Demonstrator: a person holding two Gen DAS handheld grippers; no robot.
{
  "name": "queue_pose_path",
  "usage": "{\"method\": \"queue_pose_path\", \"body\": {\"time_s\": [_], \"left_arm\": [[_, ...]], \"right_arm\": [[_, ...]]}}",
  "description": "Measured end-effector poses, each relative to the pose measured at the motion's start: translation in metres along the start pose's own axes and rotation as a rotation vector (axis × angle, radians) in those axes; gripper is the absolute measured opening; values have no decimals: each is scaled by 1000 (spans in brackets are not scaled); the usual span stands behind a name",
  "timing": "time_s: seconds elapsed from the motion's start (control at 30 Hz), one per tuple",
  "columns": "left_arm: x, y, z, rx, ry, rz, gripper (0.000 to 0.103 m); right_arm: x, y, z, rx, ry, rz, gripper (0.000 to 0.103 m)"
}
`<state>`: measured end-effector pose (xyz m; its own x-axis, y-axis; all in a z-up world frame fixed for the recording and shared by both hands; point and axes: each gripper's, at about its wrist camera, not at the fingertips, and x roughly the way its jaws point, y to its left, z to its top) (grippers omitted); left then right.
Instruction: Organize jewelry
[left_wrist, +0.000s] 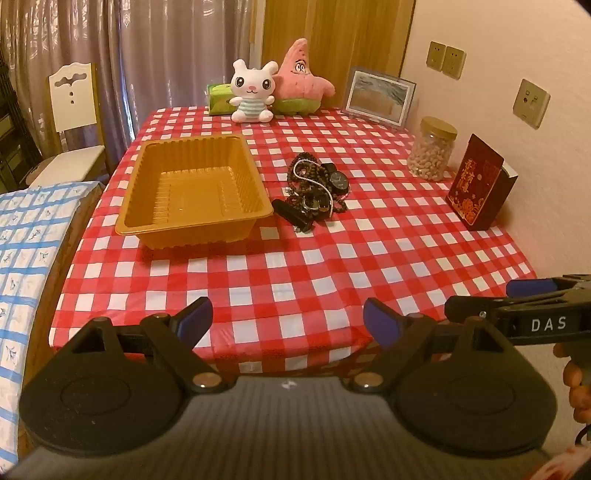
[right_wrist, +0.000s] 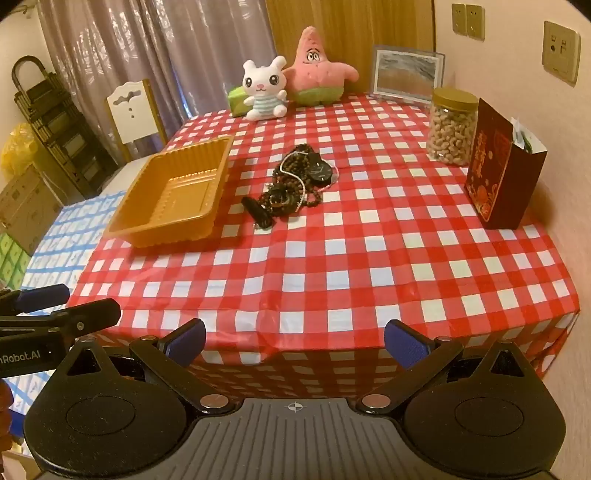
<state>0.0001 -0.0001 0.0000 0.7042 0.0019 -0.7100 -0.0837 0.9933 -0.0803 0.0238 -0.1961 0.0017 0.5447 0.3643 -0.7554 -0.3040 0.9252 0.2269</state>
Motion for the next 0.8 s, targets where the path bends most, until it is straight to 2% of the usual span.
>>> {"method": "queue_pose_path", "body": {"time_s": [0.8], "left_arm": [[4,1,2,-1,-3,1,88]], "right_arm": [[8,-1,6,-4,-1,3,103]]}}
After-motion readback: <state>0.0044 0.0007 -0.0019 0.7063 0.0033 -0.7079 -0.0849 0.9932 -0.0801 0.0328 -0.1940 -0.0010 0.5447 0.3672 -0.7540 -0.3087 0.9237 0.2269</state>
